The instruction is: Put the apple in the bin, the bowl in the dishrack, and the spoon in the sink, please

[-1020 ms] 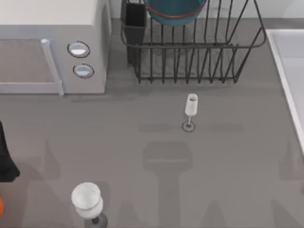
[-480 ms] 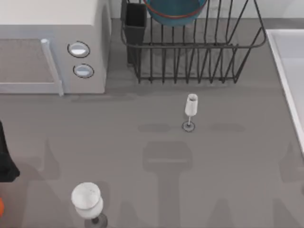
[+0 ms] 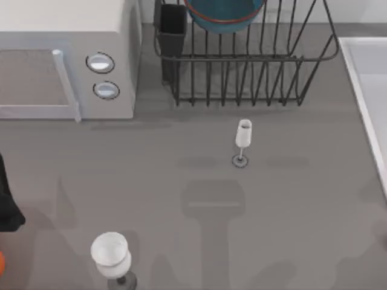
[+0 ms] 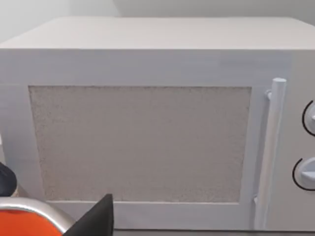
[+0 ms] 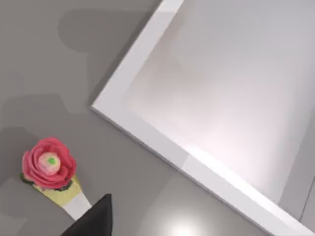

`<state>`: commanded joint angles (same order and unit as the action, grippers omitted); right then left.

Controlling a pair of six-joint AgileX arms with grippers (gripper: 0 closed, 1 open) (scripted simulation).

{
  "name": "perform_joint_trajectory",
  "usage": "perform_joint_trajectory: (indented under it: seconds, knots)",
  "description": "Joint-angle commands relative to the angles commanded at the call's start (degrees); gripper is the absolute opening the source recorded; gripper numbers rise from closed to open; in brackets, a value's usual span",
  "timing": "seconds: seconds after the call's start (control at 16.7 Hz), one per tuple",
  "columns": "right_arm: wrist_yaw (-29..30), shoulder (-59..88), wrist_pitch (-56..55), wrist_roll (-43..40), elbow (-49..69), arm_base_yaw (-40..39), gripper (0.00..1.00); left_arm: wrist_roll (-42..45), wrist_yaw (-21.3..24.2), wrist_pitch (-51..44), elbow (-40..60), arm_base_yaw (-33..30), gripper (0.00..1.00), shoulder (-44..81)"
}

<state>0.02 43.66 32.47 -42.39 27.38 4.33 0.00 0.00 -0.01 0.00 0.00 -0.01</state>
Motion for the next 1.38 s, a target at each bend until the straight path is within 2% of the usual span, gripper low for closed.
perform_joint_trajectory:
  seconds: [0.36, 0.6, 1.08, 1.38]
  knots:
    - [0.05, 25.68, 19.48, -24.84, 16.08, 2.71, 1.00, 0.00, 0.00, 0.00, 0.00, 0.00, 1.00, 0.00]
    - [-0.23, 35.30, 26.78, -34.41, 22.60, 3.76, 1.00, 0.00, 0.00, 0.00, 0.00, 0.00, 1.00, 0.00]
    - [-0.30, 37.47, 27.38, -35.60, 24.26, 3.79, 1.00, 0.00, 0.00, 0.00, 0.00, 0.00, 1.00, 0.00]
    - [-0.28, 45.98, 17.28, -35.03, 23.10, 4.39, 1.00, 0.00, 0.00, 0.00, 0.00, 0.00, 1.00, 0.00]
